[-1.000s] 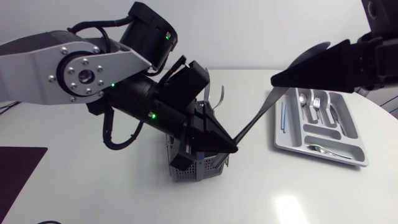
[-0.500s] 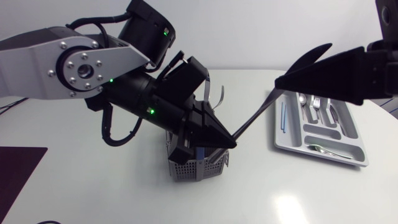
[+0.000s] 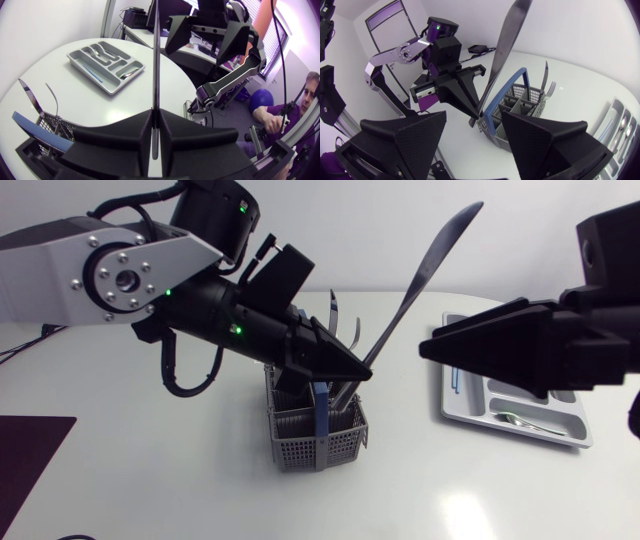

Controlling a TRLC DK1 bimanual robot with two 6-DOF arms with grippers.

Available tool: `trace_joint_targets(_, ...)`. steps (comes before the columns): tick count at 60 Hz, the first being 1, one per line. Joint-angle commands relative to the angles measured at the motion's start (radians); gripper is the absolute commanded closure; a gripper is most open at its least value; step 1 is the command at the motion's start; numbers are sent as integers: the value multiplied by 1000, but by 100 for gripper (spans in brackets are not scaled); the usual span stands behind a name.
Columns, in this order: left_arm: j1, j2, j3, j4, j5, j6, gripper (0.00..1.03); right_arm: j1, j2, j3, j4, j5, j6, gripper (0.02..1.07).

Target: Sort the cutlery from the basket into the organizer compartments.

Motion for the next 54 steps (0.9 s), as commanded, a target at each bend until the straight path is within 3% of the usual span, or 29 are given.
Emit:
trace_joint_targets(1,11,-15,44,14,39,-44,100,61,-6,-48,65,41,50,34)
trace_joint_targets(6,13,-15,47,14,76,-55,100,134,19,-77,134,96,69,34)
trace_joint_targets(19,29,-13,66,11,171,-90,100,161,77,-85,243,85,95,34)
trace_joint_targets(26,63,-10,72,8,246,-109,100,162,89,-100,289,58,107,51)
trace_joint_targets(30,69,-7,73,5,271,-109,100,162,91,-105,303,41,108,54)
trace_joint_targets(54,77,-2,73,-13,314,-101,100,130,101,-88,370,-63,170,61)
